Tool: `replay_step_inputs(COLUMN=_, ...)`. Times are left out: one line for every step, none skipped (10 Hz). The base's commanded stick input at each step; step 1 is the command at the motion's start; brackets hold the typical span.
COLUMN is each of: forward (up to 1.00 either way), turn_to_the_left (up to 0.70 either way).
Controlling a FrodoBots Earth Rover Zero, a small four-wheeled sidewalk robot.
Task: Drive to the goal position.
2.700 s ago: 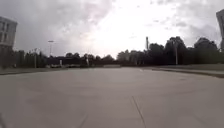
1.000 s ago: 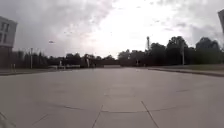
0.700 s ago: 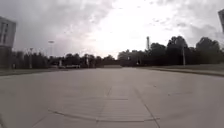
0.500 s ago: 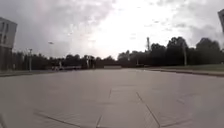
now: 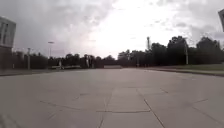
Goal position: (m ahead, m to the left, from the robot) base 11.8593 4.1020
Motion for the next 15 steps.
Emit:
replay_step_inputs(forward=0.7, turn_to_the_left=0.01)
replay_step_inputs(forward=0.7, turn_to_the_left=0.0)
replay_step_inputs(forward=0.7, turn_to_the_left=-0.01)
replay_step_inputs(forward=0.7, turn_to_the_left=0.0)
replay_step_inputs(forward=0.7, turn_to_the_left=0.0)
replay_step_inputs(forward=0.7, turn_to_the_left=0.0)
replay_step_inputs(forward=0.7, turn_to_the_left=-0.01)
replay_step_inputs(forward=0.7, turn_to_the_left=0.0)
replay_step_inputs(forward=0.7, turn_to_the_left=0.0)
replay_step_inputs(forward=0.7, turn_to_the_left=0.0)
replay_step_inputs(forward=0.7, turn_to_the_left=0.0)
replay_step_inputs(forward=0.7, turn_to_the_left=0.01)
replay_step_inputs(forward=0.7, turn_to_the_left=0.0)
replay_step_inputs(forward=0.7, turn_to_the_left=-0.01)
replay_step_inputs(forward=0.7, turn_to_the_left=-0.01)
